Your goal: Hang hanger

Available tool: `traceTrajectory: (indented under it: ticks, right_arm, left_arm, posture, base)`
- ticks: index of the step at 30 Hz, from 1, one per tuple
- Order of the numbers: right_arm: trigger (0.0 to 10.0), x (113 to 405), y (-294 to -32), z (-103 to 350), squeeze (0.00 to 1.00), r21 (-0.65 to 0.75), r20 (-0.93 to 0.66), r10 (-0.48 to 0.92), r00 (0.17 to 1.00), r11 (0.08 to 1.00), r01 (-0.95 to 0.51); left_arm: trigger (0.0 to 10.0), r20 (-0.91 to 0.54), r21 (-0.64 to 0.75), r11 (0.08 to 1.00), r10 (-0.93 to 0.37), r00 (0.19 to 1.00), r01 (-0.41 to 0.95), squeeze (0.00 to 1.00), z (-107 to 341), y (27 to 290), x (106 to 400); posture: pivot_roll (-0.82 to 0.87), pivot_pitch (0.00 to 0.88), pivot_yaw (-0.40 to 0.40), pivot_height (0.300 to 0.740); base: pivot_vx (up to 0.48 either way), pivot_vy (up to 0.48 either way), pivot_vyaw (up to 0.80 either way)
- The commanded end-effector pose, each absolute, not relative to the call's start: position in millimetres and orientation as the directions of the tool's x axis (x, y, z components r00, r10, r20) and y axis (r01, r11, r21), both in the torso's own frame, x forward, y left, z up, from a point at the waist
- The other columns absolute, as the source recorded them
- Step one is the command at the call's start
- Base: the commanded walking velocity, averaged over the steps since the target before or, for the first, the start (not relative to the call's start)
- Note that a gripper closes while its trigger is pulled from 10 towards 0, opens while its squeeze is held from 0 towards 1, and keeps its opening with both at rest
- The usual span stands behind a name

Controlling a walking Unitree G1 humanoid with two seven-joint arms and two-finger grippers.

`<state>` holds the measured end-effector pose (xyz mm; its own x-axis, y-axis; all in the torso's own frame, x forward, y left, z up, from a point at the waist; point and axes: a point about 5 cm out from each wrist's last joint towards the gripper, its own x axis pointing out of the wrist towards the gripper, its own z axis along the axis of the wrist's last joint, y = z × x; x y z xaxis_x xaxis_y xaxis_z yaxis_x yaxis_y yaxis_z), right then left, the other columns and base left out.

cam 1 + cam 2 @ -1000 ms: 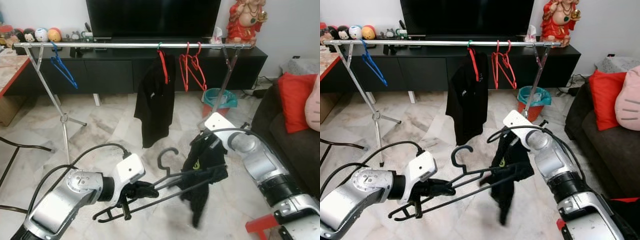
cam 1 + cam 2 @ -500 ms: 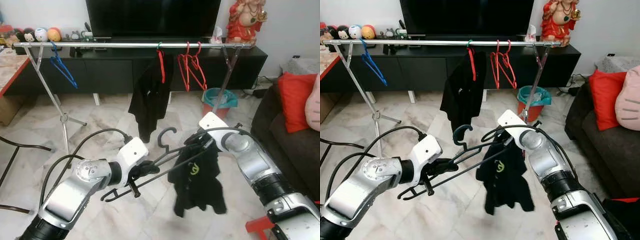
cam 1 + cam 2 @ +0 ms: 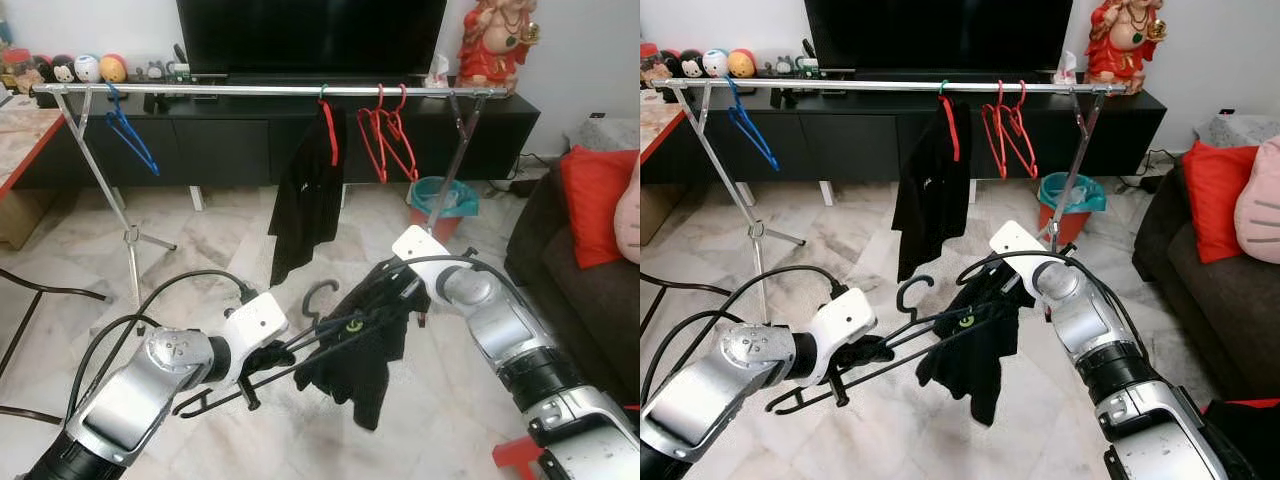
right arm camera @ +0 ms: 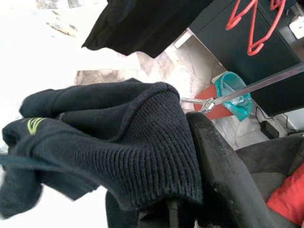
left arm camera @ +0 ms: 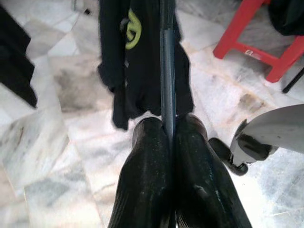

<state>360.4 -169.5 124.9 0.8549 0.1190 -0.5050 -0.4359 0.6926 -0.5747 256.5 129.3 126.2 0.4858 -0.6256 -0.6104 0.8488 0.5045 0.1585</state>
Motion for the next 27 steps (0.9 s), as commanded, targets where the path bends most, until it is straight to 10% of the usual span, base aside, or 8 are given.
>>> traceTrajectory:
  ticks: [1,9,20,27]
  right_arm:
    - [10.0,366.3,-167.0,136.1,0.0,-0.585,-0.477,0.121,0.871,0.696,-0.417]
    - [10.0,364.8,-167.1,132.8,0.0,-0.582,-0.487,0.118,0.865,0.695,-0.423]
    - [10.0,365.7,-168.9,127.7,0.0,-0.574,-0.504,0.103,0.858,0.702,-0.421]
    - [10.0,367.5,-161.4,133.0,0.0,-0.563,-0.491,0.121,0.863,0.712,-0.42]
  left_arm:
    - [10.0,-0.621,0.212,0.532,-0.575,0.533,0.82,0.0,128.5,132.6,262.9]
    - [10.0,-0.603,0.213,0.531,-0.589,0.538,0.82,0.0,134.5,133.2,261.6]
    - [10.0,-0.554,0.045,0.274,-0.794,0.252,0.961,0.0,153.3,120.8,224.1]
    - [10.0,-0.641,0.14,0.36,-0.677,0.362,0.922,0.0,146.5,125.9,237.6]
  posture:
    - [0.11,0.0,-0.057,0.74]
    - [0.11,0.0,-0.06,0.74]
    - [0.12,0.0,-0.062,0.74]
    - [0.12,0.0,-0.056,0.74]
  base:
    - [0.0,0.0,0.0]
    - [0.0,0.0,0.0]
    - [0.0,0.0,0.0]
    - [0.0,0.0,0.0]
